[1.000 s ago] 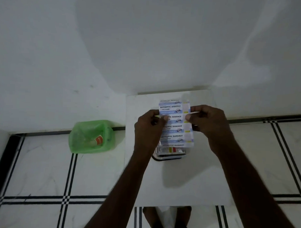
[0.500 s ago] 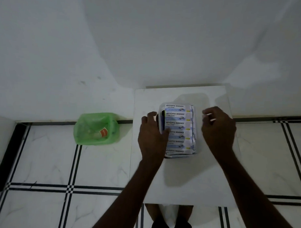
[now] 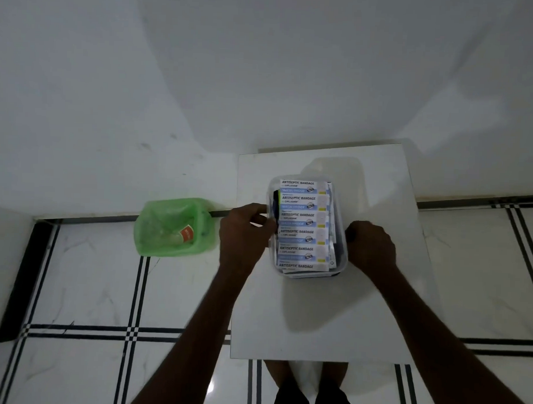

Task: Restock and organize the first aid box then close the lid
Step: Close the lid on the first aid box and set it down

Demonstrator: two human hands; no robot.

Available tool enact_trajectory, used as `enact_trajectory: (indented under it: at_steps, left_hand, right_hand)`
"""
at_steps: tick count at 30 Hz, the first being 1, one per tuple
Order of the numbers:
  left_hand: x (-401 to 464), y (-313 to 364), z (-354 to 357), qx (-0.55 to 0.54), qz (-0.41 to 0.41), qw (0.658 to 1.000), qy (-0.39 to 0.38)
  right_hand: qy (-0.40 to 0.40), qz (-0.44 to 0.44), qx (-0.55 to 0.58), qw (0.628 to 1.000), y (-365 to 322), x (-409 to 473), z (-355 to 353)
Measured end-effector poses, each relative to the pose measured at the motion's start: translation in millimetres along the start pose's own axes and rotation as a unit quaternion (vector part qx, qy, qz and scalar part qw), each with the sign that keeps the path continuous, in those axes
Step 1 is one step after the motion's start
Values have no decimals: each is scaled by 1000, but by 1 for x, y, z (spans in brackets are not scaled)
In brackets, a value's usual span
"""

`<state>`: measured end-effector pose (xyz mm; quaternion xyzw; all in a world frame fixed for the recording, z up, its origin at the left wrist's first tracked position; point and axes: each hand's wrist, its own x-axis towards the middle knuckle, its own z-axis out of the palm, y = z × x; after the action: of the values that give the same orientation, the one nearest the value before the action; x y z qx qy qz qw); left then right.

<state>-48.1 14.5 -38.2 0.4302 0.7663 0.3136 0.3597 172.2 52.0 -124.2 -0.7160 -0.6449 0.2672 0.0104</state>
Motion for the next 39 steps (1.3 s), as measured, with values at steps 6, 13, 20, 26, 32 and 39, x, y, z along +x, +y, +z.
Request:
enact_trajectory:
  at_steps: [6, 13, 20, 26, 32, 39]
  left_hand:
    - [3, 1, -18, -21, -9, 1000, 8]
    - [7, -4, -2, -96, -41, 994, -20]
    - [13, -10, 24, -113, -49, 991, -57]
    - [16, -20, 16, -174, -89, 974, -111]
    - [15, -26, 13, -170, -91, 975, -106]
    - [8, -18, 19, -125, -27, 989, -75]
  right_hand:
    - [25, 34, 91, 995, -7, -3, 6]
    - [177, 4, 201, 963, 4, -21, -80]
    - [242, -125, 255, 928, -50, -68, -103]
    - [231, -218, 92, 944, -73, -79, -10]
    - [238, -234, 130, 934, -70, -75, -15]
    - [136, -10, 112, 984, -35, -33, -47]
